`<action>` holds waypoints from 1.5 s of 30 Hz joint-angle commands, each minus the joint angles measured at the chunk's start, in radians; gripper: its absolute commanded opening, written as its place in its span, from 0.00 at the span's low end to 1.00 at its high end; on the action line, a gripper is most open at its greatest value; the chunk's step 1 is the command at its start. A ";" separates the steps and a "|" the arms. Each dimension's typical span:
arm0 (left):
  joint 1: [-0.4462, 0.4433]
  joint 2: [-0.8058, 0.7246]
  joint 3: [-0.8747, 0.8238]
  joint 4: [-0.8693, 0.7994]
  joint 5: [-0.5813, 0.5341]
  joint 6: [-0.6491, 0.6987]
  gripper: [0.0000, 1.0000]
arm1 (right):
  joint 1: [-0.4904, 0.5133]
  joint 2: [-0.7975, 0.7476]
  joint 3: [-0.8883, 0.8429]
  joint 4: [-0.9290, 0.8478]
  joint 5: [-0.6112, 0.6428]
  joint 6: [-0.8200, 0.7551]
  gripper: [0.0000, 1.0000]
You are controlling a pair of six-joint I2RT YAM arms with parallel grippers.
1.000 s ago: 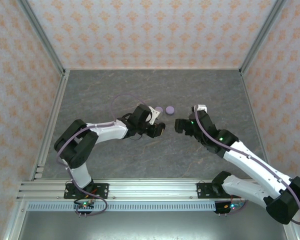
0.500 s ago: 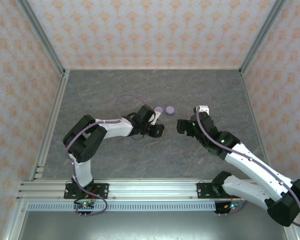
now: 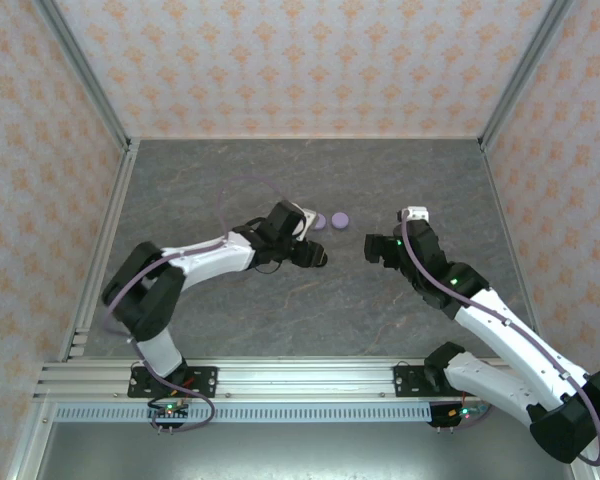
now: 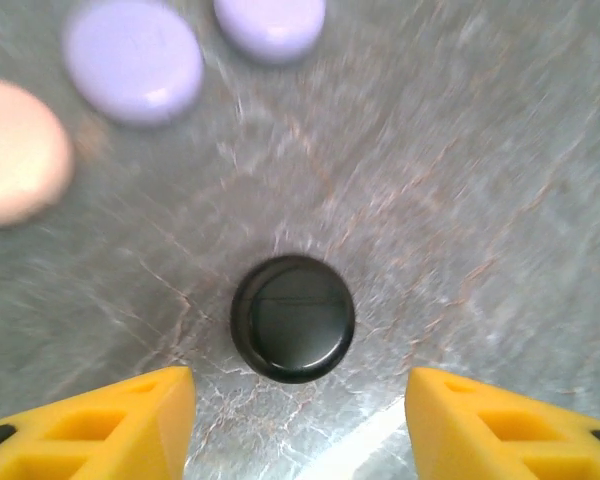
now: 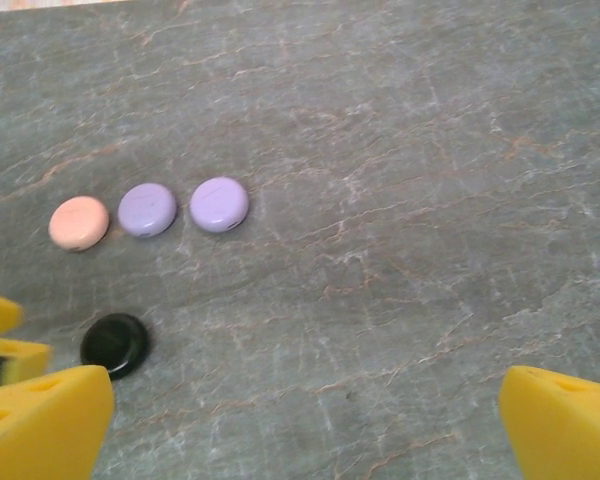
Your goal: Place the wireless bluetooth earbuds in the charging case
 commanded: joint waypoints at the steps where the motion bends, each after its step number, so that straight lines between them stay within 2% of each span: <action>1: -0.002 -0.124 -0.014 -0.070 -0.138 0.056 0.60 | -0.048 -0.014 -0.007 0.059 0.013 -0.046 0.99; 4: 0.011 -0.229 -0.047 -0.083 -0.247 0.073 0.63 | -0.097 -0.014 -0.021 0.111 0.085 -0.066 0.99; 7: 0.033 -0.346 -0.106 -0.071 -0.418 0.074 0.66 | -0.135 -0.012 -0.062 0.193 0.213 -0.083 0.99; 11: 0.090 -0.521 -0.236 -0.005 -0.647 0.060 0.76 | -0.201 0.011 -0.184 0.408 0.329 -0.164 0.99; 15: 0.182 -0.657 -0.387 0.137 -0.727 0.112 0.81 | -0.285 0.098 -0.291 0.628 0.350 -0.170 0.99; 18: 0.262 -0.685 -0.451 0.220 -0.775 0.194 0.82 | -0.331 0.221 -0.339 0.801 0.367 -0.180 0.99; 23: 0.404 -0.622 -0.486 0.283 -0.746 0.261 0.82 | -0.369 0.425 -0.436 1.197 0.285 -0.217 0.99; 25: 0.427 -0.601 -0.534 0.373 -0.735 0.299 0.82 | -0.372 0.455 -0.430 1.238 0.237 -0.277 0.99; 27: 0.445 -0.585 -0.597 0.490 -0.699 0.318 0.83 | -0.378 0.494 -0.470 1.385 0.193 -0.323 0.99; 29: 0.465 -0.566 -0.652 0.593 -0.628 0.325 0.83 | -0.417 0.539 -0.496 1.444 0.129 -0.293 0.99; 32: 0.481 -0.522 -0.696 0.695 -0.571 0.337 0.83 | -0.447 0.664 -0.543 1.655 0.089 -0.278 0.99; 33: 0.486 -0.508 -0.709 0.730 -0.554 0.343 0.83 | -0.447 0.667 -0.535 1.655 0.079 -0.281 0.99; 35: 0.503 -0.476 -0.746 0.823 -0.496 0.355 0.83 | -0.456 0.619 -0.467 1.446 0.031 -0.280 0.99; 37: 0.529 -0.442 -0.765 0.896 -0.449 0.342 0.83 | -0.478 0.657 -0.391 1.361 0.000 -0.268 0.99; 38: 0.543 -0.423 -0.769 0.917 -0.420 0.329 0.83 | -0.516 0.644 -0.363 1.277 -0.071 -0.244 0.99; 39: 0.558 -0.401 -0.769 0.939 -0.390 0.315 0.83 | -0.557 0.640 -0.362 1.268 -0.149 -0.225 0.99; 42: 0.576 -0.305 -0.761 1.013 -0.307 0.325 0.83 | -0.561 0.641 -0.370 1.285 -0.155 -0.227 0.99; 45: 0.592 -0.188 -0.702 1.016 -0.271 0.327 0.83 | -0.560 0.641 -0.371 1.286 -0.155 -0.230 0.99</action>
